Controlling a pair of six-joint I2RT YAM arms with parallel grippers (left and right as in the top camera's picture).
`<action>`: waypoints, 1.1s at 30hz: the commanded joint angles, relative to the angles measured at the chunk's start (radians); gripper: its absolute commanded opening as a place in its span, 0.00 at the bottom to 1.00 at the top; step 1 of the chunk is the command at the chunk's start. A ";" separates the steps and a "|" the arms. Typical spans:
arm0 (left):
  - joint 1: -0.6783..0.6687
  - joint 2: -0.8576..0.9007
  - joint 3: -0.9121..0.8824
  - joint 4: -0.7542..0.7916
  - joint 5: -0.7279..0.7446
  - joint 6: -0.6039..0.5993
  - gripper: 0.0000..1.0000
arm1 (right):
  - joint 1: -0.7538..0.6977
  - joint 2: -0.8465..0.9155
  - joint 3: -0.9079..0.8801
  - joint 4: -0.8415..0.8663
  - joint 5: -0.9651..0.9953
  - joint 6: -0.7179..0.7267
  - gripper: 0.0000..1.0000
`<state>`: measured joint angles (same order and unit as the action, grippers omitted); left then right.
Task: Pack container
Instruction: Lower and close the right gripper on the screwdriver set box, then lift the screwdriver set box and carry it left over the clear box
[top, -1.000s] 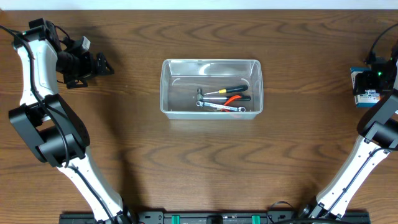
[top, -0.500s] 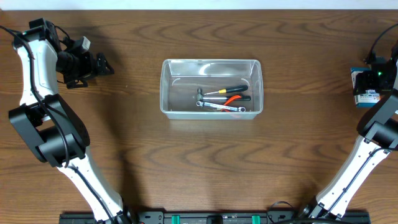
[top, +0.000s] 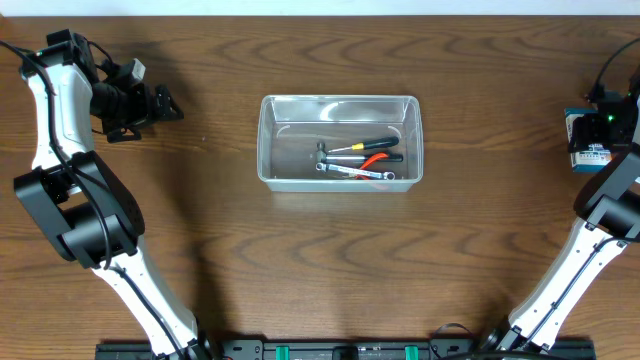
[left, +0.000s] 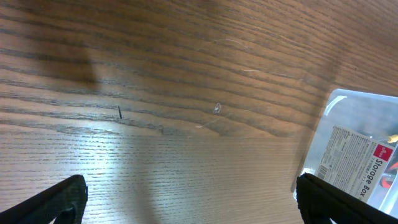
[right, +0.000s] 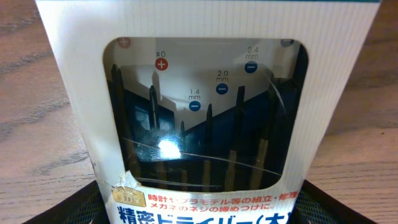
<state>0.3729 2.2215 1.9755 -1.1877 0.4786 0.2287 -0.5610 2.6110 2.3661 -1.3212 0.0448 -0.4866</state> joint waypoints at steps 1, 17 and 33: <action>0.002 -0.030 0.020 -0.002 -0.005 0.001 0.98 | -0.012 0.012 0.008 0.001 -0.010 0.022 0.69; 0.002 -0.030 0.020 -0.002 -0.005 0.001 0.98 | 0.079 -0.138 0.066 0.002 -0.016 0.014 0.46; 0.002 -0.030 0.020 -0.002 -0.005 0.001 0.98 | 0.407 -0.367 0.082 0.002 -0.027 -0.046 0.47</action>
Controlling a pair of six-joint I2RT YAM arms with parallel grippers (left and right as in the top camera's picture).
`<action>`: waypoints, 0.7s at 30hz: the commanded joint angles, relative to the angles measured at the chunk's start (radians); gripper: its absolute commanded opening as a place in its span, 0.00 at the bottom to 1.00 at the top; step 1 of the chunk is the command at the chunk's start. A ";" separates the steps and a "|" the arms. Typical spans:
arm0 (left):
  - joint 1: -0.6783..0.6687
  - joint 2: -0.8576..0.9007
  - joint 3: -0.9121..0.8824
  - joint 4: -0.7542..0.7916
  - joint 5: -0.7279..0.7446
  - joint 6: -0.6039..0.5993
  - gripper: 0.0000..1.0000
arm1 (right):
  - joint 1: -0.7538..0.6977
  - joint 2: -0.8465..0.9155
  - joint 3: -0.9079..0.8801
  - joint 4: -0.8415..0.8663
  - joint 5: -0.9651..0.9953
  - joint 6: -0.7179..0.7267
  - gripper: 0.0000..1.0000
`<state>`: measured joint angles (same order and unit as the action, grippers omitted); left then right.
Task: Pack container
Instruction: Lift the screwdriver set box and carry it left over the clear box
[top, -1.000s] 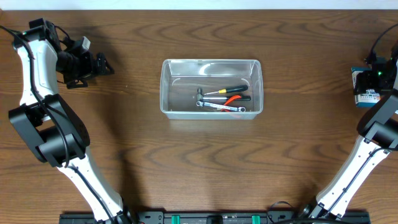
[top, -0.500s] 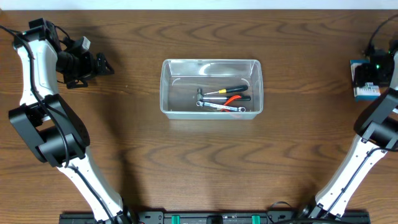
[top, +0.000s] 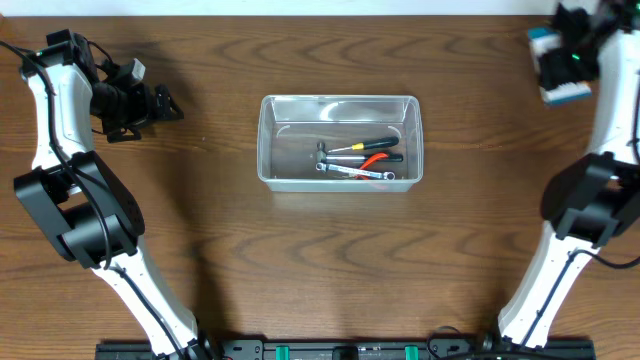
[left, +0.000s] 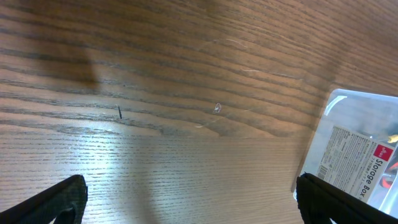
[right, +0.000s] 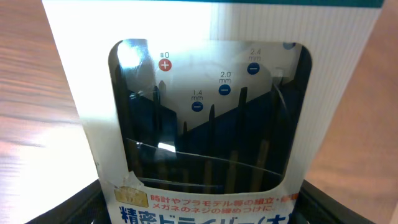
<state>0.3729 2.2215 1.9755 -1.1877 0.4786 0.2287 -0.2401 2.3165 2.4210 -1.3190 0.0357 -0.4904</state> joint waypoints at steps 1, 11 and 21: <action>0.002 -0.030 0.020 -0.002 -0.005 0.001 0.98 | 0.114 -0.082 0.027 0.000 -0.018 -0.048 0.47; 0.002 -0.030 0.020 -0.003 -0.005 0.001 0.98 | 0.434 -0.109 0.027 -0.040 -0.018 -0.130 0.45; 0.002 -0.030 0.020 -0.003 -0.005 0.001 0.98 | 0.613 -0.109 0.027 -0.167 -0.135 -0.290 0.49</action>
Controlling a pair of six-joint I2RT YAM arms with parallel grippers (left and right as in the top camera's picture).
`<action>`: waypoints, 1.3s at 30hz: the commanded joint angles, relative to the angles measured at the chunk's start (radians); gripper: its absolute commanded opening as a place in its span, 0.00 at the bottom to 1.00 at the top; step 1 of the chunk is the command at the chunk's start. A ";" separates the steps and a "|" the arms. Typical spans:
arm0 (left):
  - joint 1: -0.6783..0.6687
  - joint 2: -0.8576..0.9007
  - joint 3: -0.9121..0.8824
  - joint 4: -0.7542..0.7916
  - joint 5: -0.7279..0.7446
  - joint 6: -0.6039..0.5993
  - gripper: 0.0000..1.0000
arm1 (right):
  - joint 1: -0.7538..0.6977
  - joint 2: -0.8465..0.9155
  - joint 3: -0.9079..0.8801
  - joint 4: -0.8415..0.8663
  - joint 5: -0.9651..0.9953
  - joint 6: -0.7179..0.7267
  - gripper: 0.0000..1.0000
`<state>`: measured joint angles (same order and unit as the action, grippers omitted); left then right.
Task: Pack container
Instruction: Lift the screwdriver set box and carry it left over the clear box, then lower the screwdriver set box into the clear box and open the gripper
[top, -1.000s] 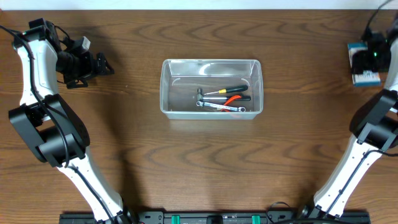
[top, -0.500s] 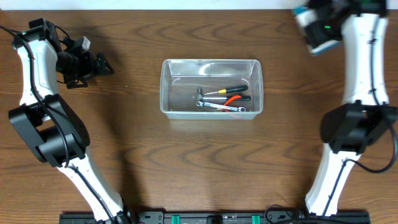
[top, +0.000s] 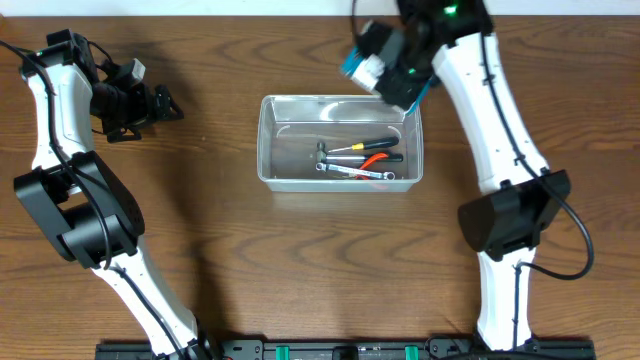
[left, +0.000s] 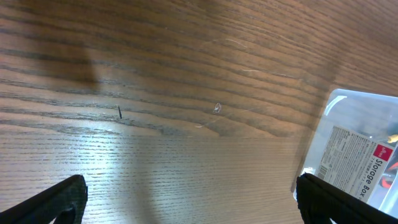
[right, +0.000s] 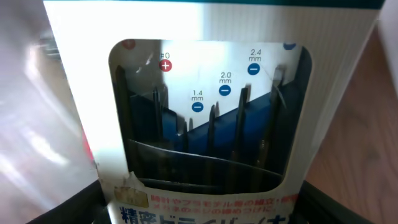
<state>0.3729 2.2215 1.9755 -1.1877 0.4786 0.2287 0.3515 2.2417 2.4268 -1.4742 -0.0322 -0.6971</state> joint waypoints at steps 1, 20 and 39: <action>0.002 -0.030 0.020 -0.002 -0.005 0.001 0.98 | 0.029 -0.034 0.020 -0.019 -0.087 -0.099 0.49; 0.002 -0.030 0.020 -0.002 -0.005 0.001 0.98 | 0.097 -0.029 -0.063 -0.029 -0.271 -0.185 0.44; 0.002 -0.030 0.020 -0.002 -0.005 0.001 0.98 | 0.132 -0.029 -0.359 0.090 -0.225 -0.221 0.44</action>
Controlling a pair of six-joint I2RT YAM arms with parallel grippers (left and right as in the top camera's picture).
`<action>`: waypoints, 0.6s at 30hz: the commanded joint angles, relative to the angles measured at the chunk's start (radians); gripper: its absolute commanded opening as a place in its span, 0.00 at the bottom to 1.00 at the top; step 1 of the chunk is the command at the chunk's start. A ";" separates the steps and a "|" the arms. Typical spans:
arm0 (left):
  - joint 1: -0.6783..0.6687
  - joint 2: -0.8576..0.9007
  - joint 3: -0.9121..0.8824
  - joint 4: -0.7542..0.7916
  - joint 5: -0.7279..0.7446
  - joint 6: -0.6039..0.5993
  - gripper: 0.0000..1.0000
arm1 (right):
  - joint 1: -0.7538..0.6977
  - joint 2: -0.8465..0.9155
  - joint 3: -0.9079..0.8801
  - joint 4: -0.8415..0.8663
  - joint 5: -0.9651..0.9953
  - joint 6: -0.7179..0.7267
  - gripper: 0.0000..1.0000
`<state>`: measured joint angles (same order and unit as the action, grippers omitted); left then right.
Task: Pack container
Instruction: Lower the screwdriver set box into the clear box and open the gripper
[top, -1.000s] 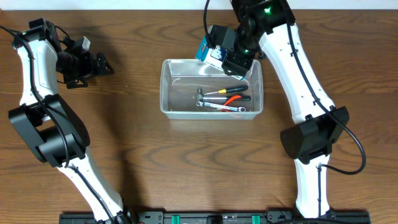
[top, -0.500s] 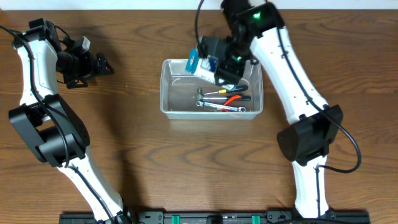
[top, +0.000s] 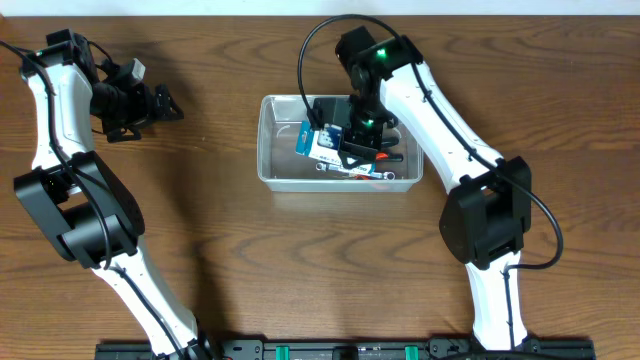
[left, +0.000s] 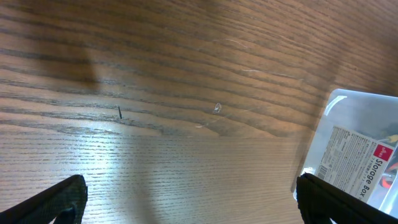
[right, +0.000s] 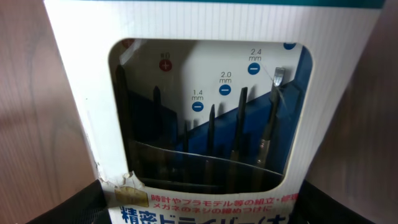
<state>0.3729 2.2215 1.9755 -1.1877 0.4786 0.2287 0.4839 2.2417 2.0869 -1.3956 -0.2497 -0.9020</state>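
Observation:
A clear plastic storage box (top: 270, 140) stands mid-table with a few hand tools (top: 370, 165) in its right half. My right gripper (top: 345, 135) is shut on a white-and-blue precision screwdriver pack (top: 322, 142), holding it over the box's middle. In the right wrist view the pack (right: 205, 118) fills the picture between the black fingers (right: 56, 208). My left gripper (top: 165, 105) stands open at the far left, away from the box; in the left wrist view its fingertips (left: 62, 199) flank bare wood, with the box corner (left: 354, 149) at the right.
The wooden table (top: 200, 250) stretches all round the box. My right arm (top: 440, 110) reaches in from the right over the box's back right corner. The left arm (top: 55, 120) stands along the left edge.
My right gripper has carried the screwdriver pack from over the box's back rim to over the box's middle and lower. The left arm has not moved.
My right gripper held the screwdriver pack at the table's far right edge. Then it held it at the back right corner of the table, then above the box's back rim, and now over the box's inside. The left gripper stayed open at the left throughout.

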 joint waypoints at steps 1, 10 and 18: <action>0.002 -0.030 0.020 -0.003 -0.005 0.001 0.98 | 0.000 -0.029 -0.022 0.016 -0.008 -0.016 0.44; 0.002 -0.030 0.020 -0.003 -0.005 0.001 0.98 | -0.001 -0.029 -0.042 0.052 -0.008 -0.016 0.46; 0.002 -0.030 0.020 -0.002 -0.005 0.001 0.98 | -0.008 -0.029 -0.136 0.112 -0.004 -0.014 0.47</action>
<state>0.3729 2.2215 1.9755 -1.1877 0.4786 0.2287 0.4828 2.2417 1.9720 -1.2900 -0.2459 -0.9028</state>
